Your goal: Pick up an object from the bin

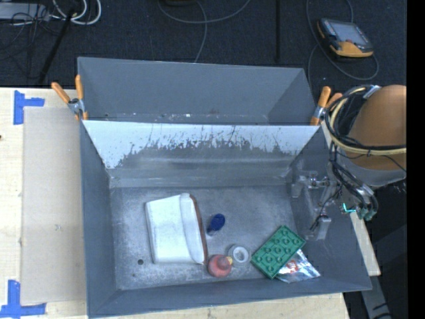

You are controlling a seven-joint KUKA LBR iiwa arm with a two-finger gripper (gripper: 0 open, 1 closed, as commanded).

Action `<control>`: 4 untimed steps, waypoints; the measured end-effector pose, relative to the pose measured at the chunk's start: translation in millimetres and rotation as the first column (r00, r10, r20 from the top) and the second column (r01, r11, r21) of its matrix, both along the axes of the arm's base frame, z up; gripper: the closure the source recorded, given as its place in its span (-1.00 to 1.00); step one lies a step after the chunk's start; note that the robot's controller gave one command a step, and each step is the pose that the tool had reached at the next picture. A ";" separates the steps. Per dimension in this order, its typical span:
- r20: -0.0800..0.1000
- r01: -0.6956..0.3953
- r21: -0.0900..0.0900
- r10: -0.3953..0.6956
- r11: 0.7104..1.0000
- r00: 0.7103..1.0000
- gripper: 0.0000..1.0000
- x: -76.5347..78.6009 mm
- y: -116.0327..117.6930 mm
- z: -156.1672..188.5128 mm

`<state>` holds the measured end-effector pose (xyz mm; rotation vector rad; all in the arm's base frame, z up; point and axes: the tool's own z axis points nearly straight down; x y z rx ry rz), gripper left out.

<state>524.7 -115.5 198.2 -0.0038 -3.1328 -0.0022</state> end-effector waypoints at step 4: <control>0.018 -0.138 -0.006 0.139 0.990 0.990 1.00 -17.1 -34.6 -3.6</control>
Offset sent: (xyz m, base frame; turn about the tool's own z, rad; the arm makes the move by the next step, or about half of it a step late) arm -0.0313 -0.0229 -0.1282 -0.0371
